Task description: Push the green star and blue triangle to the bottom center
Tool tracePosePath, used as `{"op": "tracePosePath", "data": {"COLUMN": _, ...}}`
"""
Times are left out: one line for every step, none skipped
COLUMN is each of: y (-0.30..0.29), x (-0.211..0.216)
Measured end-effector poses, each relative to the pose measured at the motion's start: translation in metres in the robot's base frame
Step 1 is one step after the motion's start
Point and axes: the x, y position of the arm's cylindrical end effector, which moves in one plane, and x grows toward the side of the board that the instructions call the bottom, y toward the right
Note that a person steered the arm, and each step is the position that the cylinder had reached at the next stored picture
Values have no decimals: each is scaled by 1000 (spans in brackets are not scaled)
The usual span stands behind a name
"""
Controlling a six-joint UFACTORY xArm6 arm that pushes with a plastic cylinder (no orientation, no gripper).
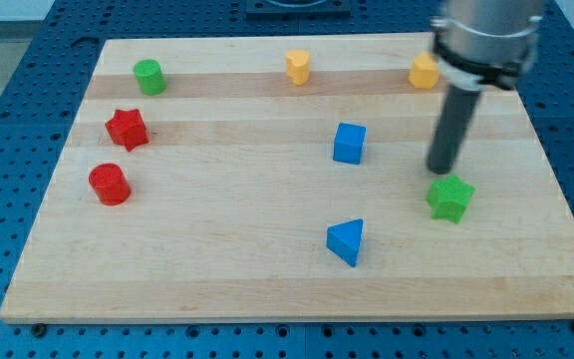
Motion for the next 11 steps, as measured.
{"op": "tracePosePath", "data": {"y": 8, "x": 19}}
{"op": "tracePosePath", "data": {"y": 5, "x": 37}}
{"op": "tracePosePath", "data": {"y": -19, "x": 40}}
{"op": "tracePosePath", "data": {"y": -24, "x": 48}}
{"op": "tracePosePath", "data": {"y": -10, "x": 50}}
{"op": "tracePosePath", "data": {"y": -56, "x": 59}}
{"op": "tracePosePath", "data": {"y": -70, "x": 76}}
{"op": "tracePosePath", "data": {"y": -70, "x": 76}}
{"op": "tracePosePath", "data": {"y": -87, "x": 78}}
{"op": "tracePosePath", "data": {"y": -113, "x": 78}}
{"op": "tracePosePath", "data": {"y": -153, "x": 78}}
